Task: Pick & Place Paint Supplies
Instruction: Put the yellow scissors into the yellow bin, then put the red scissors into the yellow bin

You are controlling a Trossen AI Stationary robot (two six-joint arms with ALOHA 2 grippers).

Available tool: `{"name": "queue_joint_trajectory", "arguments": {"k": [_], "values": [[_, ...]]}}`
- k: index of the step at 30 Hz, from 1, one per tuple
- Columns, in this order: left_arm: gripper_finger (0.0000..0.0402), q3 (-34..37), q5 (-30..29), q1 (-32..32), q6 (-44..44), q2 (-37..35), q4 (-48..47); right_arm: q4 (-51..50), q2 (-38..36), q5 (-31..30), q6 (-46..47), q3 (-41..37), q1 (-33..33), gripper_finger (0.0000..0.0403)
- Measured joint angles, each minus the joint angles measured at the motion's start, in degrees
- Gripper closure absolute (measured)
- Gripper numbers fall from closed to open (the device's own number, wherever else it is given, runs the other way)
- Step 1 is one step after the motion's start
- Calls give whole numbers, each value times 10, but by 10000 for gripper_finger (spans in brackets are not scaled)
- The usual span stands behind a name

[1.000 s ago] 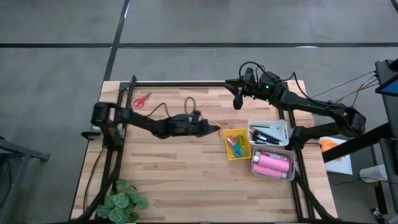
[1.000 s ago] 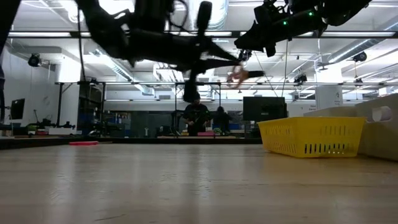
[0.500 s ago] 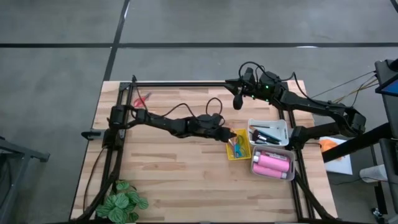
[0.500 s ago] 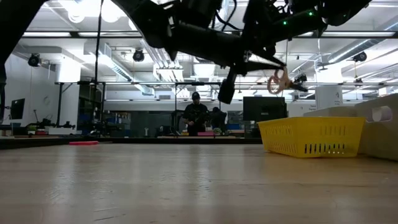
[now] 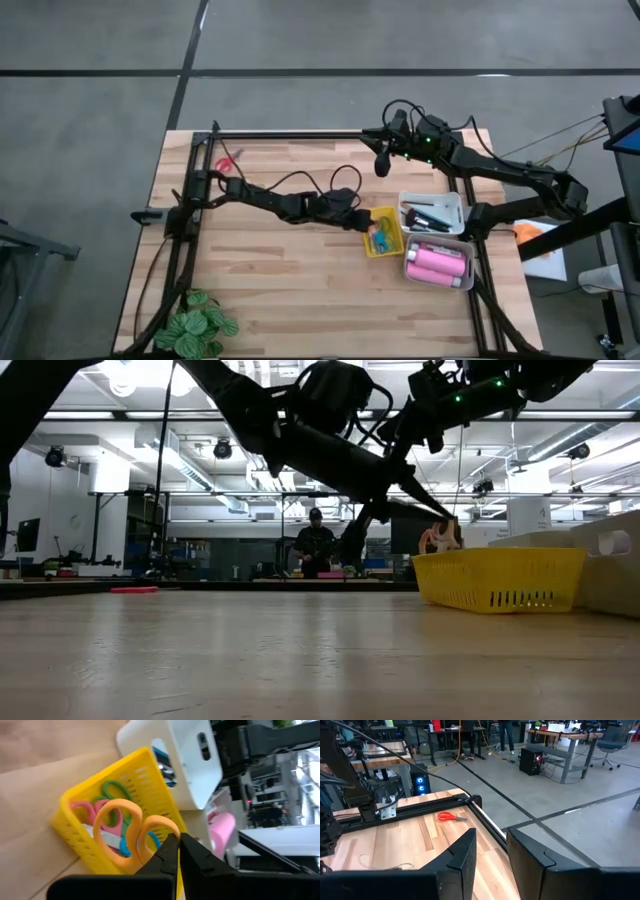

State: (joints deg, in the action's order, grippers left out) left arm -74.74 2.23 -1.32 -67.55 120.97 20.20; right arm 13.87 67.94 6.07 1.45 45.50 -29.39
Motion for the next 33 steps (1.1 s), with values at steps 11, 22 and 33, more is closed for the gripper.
{"name": "queue_joint_trajectory", "arguments": {"k": [11,22,33], "values": [[386,0,-7,-1,0,0,-25,0,0,0,0,0,0,296],[337,0,-7,-1,0,0,-18,0,0,0,0,0,0,296],[336,0,-7,-5,10,-12,-19,0,0,0,0,0,0,296]]}}
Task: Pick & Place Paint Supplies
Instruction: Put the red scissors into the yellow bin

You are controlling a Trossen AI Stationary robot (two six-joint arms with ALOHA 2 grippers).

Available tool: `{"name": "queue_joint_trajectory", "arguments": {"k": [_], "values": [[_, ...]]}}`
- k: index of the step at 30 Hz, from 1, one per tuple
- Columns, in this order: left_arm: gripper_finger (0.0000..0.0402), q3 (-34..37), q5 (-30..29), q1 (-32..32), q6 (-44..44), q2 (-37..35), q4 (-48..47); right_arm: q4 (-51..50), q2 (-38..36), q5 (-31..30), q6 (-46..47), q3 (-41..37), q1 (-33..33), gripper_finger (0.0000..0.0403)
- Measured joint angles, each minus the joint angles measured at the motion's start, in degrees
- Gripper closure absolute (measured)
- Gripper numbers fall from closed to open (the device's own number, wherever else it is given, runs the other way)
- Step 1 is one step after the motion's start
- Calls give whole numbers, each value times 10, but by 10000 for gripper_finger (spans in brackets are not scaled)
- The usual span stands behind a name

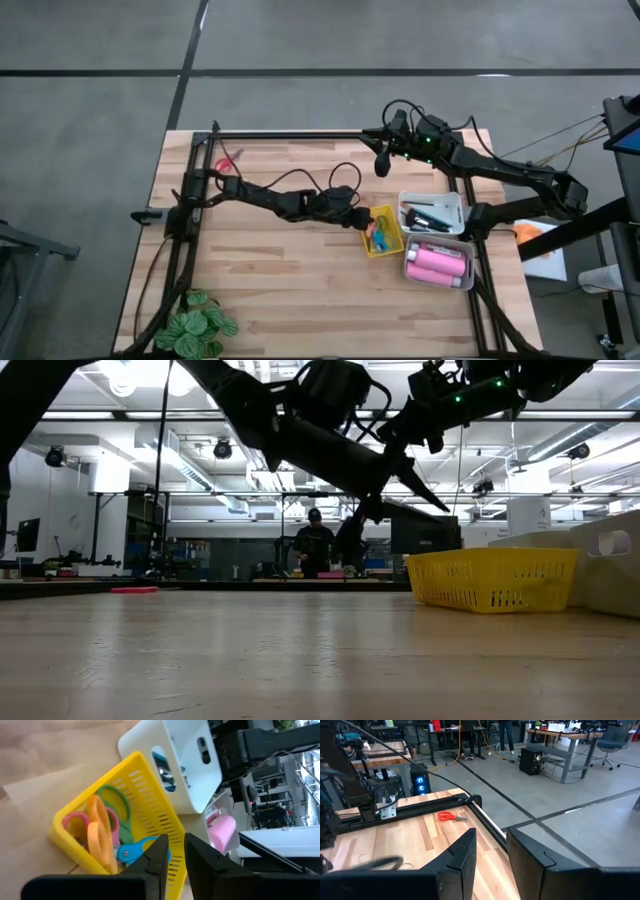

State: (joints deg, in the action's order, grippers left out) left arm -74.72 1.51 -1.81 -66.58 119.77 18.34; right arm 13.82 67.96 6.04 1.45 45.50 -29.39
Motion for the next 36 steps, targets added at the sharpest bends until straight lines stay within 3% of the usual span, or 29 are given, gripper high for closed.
{"name": "queue_joint_trajectory", "arguments": {"k": [10,21,29,36], "values": [[336,0,0,-20,27,-76,-146,-1,0,0,0,0,0,296],[336,0,-4,-58,69,-191,-430,-1,0,0,0,0,0,296],[336,0,-11,-109,165,-264,-633,-1,0,0,0,0,0,296],[336,0,-70,-153,188,-289,-799,-1,0,0,0,0,0,296]]}}
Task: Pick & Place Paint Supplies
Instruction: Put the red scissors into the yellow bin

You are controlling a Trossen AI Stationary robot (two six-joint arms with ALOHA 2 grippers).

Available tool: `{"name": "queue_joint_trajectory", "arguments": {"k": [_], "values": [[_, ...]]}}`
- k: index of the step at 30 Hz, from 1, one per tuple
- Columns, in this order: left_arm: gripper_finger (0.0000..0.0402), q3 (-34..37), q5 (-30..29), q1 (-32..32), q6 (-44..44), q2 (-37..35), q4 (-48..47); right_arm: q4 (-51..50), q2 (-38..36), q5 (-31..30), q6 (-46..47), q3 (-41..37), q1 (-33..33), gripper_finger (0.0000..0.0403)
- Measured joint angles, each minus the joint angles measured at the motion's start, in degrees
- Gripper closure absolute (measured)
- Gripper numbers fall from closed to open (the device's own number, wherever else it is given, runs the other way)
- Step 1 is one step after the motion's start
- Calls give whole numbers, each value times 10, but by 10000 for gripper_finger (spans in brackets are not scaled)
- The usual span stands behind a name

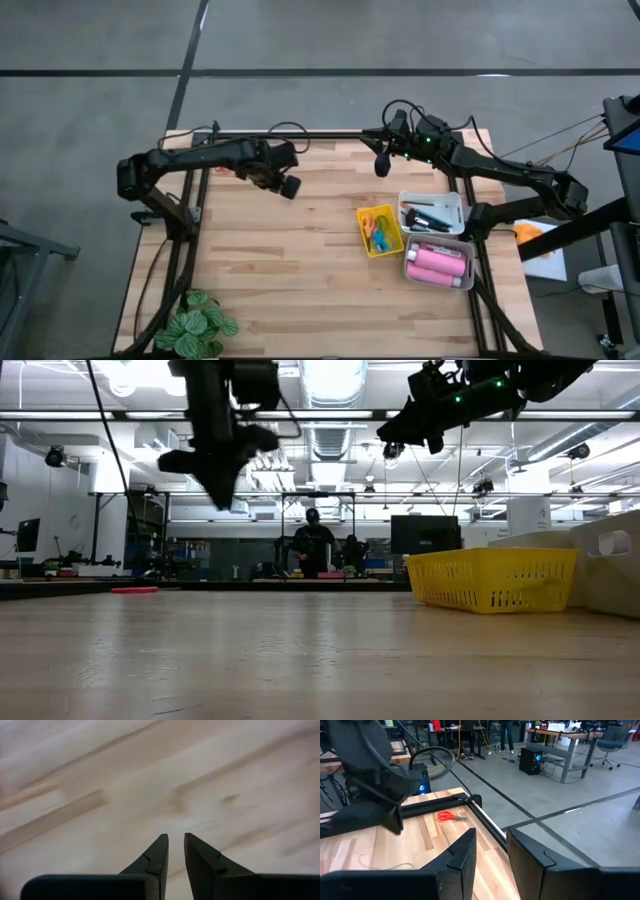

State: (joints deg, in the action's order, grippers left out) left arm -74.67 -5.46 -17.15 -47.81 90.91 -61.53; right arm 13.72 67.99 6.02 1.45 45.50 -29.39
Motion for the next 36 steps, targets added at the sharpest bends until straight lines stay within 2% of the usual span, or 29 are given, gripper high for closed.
{"name": "queue_joint_trajectory", "arguments": {"k": [5,10,14,19,24,29,34,36], "values": [[336,0,-53,-34,1,3,-86,0,0,0,0,0,0,296],[336,0,-115,-71,40,4,-101,0,0,0,0,0,0,296],[336,0,-138,-108,43,6,-107,0,0,0,0,0,0,296],[336,9,-139,-155,34,6,-123,0,0,0,0,0,0,296],[336,55,-138,-196,-18,7,-133,0,0,0,0,0,0,296],[336,109,-90,-241,-52,7,-130,0,0,0,0,0,0,296],[336,149,-67,-270,-223,7,-111,0,0,0,0,0,0,296],[336,163,-66,-273,-251,7,-88,0,0,1,0,0,0,296]]}}
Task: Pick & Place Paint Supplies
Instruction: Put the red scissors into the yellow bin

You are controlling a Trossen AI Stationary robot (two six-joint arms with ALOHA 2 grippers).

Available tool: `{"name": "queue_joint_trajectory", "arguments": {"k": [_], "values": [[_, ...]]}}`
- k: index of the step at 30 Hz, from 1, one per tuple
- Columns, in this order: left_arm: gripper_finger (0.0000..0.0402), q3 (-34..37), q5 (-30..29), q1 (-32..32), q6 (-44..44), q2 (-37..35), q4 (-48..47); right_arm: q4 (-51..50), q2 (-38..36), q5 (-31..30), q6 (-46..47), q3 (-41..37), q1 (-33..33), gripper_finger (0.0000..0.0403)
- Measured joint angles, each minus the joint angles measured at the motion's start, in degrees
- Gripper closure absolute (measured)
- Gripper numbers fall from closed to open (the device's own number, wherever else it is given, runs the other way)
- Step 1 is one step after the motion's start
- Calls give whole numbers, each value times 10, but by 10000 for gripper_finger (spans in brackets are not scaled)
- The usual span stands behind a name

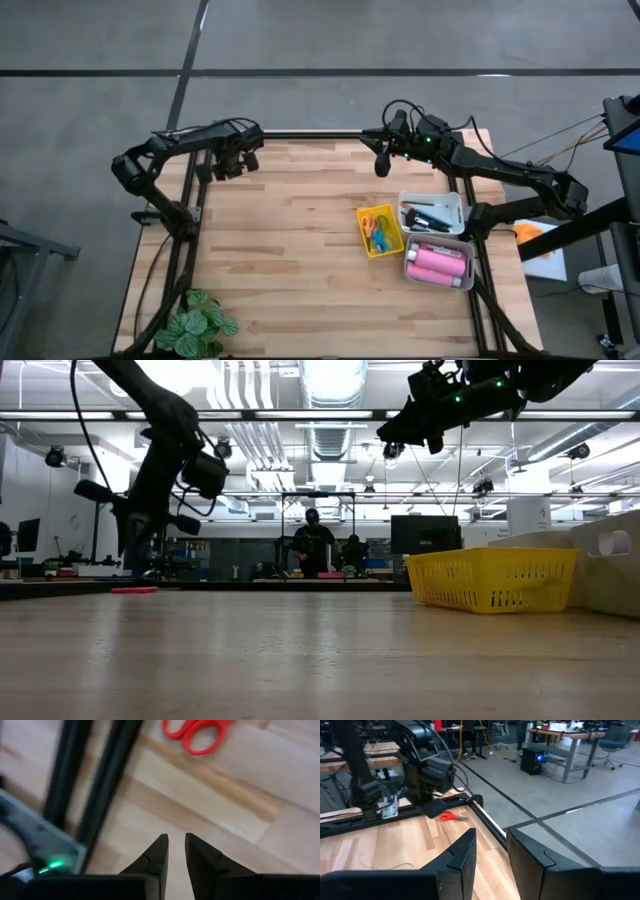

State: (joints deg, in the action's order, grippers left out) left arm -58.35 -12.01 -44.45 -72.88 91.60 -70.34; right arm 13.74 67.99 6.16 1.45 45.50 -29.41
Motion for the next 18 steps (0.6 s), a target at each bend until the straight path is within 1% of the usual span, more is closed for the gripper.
{"name": "queue_joint_trajectory", "arguments": {"k": [2,5,8,10,12,14,18], "values": [[336,14,-2,-1,-3,0,33,0,0,17,0,0,0,296],[336,31,-4,-2,-4,0,98,0,0,72,0,0,-1,296],[336,41,-13,-3,31,0,147,0,0,97,0,0,-1,296],[336,43,-13,-3,53,0,164,1,0,108,0,0,-1,296],[336,43,-24,-4,49,0,161,2,0,119,2,0,-1,296],[336,43,-52,-4,32,0,157,2,0,123,9,0,-1,296],[336,43,-135,-4,-32,0,141,2,0,124,13,0,-1,296]]}}
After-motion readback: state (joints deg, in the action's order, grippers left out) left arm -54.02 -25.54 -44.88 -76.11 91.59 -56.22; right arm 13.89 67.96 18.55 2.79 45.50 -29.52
